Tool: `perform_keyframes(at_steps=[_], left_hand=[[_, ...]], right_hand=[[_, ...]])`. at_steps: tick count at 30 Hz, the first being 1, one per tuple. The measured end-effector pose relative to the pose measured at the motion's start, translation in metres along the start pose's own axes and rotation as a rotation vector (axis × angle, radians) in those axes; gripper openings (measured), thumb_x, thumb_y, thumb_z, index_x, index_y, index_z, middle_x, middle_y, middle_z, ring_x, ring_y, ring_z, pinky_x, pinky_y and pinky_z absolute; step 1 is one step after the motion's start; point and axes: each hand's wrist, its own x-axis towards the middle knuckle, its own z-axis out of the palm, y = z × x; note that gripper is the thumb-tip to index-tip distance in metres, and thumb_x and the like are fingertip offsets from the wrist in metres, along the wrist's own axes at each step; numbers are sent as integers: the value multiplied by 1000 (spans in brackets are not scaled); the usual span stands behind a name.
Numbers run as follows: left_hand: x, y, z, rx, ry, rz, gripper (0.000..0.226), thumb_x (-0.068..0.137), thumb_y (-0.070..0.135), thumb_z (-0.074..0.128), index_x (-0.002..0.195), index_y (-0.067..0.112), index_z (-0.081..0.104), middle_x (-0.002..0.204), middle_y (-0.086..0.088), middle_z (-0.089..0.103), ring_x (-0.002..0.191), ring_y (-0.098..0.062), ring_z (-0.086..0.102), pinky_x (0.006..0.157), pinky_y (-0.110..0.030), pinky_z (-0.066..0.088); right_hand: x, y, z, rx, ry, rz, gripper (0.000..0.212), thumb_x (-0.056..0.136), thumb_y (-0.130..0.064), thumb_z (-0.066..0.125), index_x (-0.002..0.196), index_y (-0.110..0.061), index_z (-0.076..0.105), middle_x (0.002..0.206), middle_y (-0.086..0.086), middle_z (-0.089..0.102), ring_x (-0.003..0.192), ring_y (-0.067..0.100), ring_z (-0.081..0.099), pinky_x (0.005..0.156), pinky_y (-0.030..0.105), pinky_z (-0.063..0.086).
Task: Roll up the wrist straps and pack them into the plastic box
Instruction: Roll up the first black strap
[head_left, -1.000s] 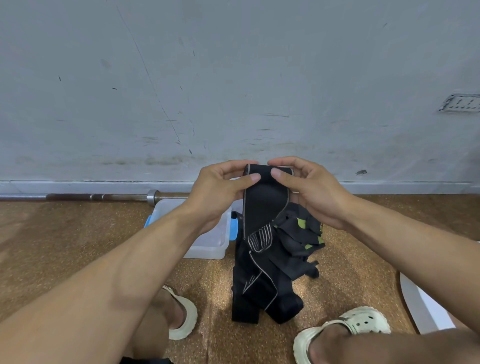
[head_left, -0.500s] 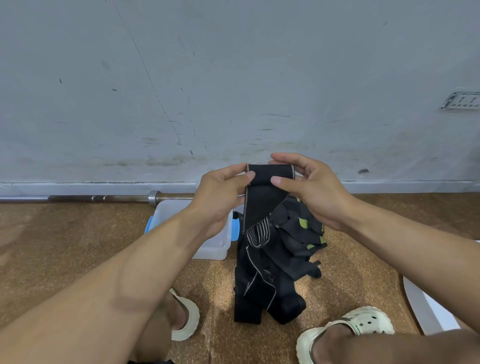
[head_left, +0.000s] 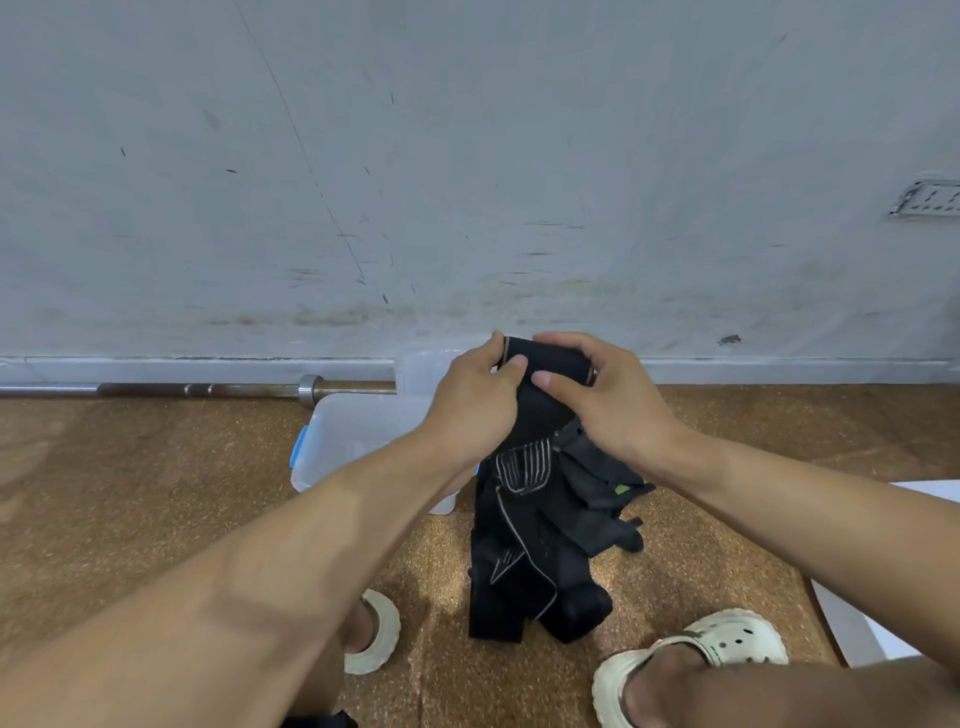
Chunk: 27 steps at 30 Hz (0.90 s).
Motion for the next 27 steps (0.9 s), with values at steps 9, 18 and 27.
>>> perform_keyframes(at_steps=[9,18,27], left_hand=[[4,13,-11,-310,50,-109,15,101,20,63,108,12,74,101,-8,77,88,-25,75,75,-35,64],[5,17,-19,-395,59,-54,50,96,2,64,145,9,53,128,-7,69,107,-18,71,71,-21,59],[0,8,-12,-225,-16,-11,52,104,21,55,153,30,41,145,-8,56,129,-21,59,111,-38,46]], right_hand=[[3,-10,0,-98,32,-165,37,90,-8,77,121,-28,71,118,-12,70,107,3,66,89,21,55],[10,-16,4,143,-33,57,53,104,-41,57,154,-30,43,143,-15,58,128,-2,57,114,32,45],[0,-27,0,-93,-136,12,56,107,-39,49,158,-47,26,155,-14,45,131,-3,50,111,21,37]])
